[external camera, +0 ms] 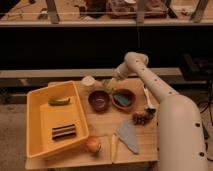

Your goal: Wipe purple bowl with brush

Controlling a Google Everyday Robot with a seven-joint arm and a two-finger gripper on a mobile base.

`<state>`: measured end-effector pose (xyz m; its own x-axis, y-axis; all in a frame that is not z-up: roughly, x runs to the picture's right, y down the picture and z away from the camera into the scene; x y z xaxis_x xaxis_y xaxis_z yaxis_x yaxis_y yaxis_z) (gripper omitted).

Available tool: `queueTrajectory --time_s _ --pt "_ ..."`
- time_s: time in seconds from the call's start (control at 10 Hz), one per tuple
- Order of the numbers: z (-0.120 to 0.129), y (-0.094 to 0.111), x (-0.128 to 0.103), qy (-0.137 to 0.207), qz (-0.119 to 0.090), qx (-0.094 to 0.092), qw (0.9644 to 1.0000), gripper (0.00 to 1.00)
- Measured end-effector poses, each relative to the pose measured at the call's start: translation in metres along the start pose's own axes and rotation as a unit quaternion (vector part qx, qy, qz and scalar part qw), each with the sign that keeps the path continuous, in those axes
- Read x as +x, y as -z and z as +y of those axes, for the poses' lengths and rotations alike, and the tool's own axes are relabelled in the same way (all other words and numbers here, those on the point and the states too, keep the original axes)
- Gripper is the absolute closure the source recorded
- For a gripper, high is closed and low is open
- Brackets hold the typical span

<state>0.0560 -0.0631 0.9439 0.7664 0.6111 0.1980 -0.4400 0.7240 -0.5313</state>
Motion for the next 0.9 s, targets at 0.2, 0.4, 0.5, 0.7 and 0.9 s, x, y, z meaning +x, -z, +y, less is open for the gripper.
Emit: queueTrajectory --time_s 0.2,0.4,0.5,0.7,0.9 --pt "0.0000 0.0000 0.0000 0.000 0.000 0.000 1.0000 0.20" --pt "0.0000 0.0000 0.0000 0.000 0.000 0.000 1.0000 0.20" --pt "0.0000 0.0000 0.0000 0.000 0.000 0.000 1.0000 0.20" --pt "0.0000 0.0000 0.0000 0.000 0.000 0.000 1.0000 0.20" --pt "0.0015 0.0019 0.0000 0.009 0.004 0.001 1.0000 0.20"
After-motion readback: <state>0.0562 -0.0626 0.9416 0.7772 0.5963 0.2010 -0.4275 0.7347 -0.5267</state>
